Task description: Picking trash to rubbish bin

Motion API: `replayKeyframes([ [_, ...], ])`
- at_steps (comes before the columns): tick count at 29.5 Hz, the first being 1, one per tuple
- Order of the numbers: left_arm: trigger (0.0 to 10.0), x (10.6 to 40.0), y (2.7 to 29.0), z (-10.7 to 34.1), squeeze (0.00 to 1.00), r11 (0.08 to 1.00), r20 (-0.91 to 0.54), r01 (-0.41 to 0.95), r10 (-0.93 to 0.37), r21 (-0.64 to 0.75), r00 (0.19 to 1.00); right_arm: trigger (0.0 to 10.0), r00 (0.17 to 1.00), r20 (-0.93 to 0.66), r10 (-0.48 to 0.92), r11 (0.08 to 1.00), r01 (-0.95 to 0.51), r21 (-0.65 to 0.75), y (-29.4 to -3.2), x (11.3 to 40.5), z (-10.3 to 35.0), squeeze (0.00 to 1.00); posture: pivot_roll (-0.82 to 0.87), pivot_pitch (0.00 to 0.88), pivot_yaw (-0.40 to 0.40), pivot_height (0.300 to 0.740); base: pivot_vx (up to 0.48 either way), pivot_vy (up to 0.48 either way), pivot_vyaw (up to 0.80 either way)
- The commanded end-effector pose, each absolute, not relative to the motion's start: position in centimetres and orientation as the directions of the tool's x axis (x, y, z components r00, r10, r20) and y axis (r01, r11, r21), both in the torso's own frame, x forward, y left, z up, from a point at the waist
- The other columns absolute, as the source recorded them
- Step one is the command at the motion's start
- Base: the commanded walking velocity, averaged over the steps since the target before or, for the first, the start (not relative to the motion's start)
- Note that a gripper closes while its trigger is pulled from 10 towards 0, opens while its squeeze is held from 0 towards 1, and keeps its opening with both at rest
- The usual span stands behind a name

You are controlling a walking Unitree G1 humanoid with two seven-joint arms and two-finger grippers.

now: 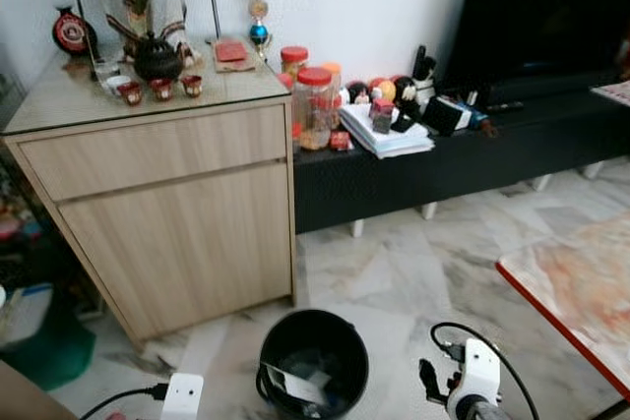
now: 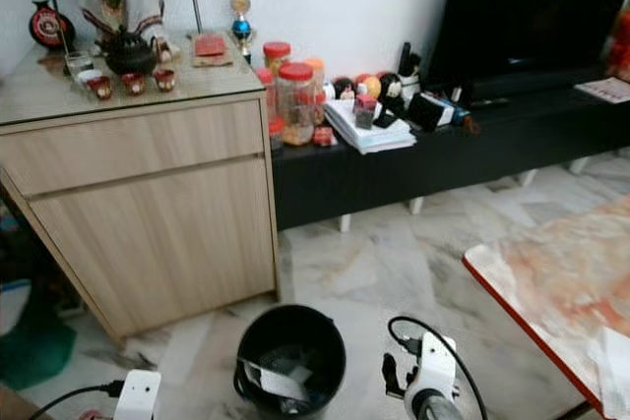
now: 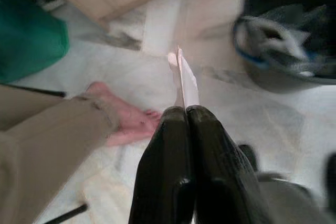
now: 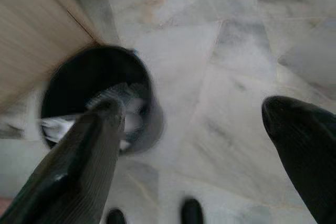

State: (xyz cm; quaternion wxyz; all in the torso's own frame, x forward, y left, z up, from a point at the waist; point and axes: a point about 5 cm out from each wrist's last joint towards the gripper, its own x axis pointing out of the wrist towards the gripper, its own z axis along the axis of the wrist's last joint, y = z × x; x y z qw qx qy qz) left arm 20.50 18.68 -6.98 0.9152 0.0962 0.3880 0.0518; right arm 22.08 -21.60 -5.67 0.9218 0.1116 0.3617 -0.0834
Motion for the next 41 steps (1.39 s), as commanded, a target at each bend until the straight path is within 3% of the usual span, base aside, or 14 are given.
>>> replayKeyframes([
  [1,10.0,20.7,19.0,-6.8,0.0,0.974,-0.695,-0.027,0.18,0.226,0.696,10.0,0.738,-0.67,-0.078,0.959,0.239,0.15,-21.6,22.7,-5.2,0.0,0.01,0.021,-0.042,0.74,0.33,0.0,0.0],
  [30,10.0,20.9,18.8,-6.7,0.0,0.975,-0.686,-0.037,0.18,0.218,0.705,10.0,0.754,-0.653,-0.067,0.967,0.211,0.145,-21.8,23.8,-4.5,0.0,0.01,0.034,-0.05,0.74,0.33,0.0,0.0],
  [36,10.0,23.7,18.7,-4.7,0.0,0.976,-0.582,-0.077,0.184,0.204,0.792,10.0,0.815,-0.577,0.055,0.991,0.028,0.134,-20.8,26.5,-2.5,0.0,0.0,0.038,-0.055,0.74,0.104,0.0,0.0],
  [41,10.0,26.7,17.9,-2.5,0.0,0.983,-0.496,-0.06,0.139,0.173,0.857,10.0,0.762,-0.622,0.18,0.984,-0.135,0.118,-19.1,28.3,-1.4,0.0,0.0,0.042,-0.057,0.74,0.0,0.0,0.0],
])
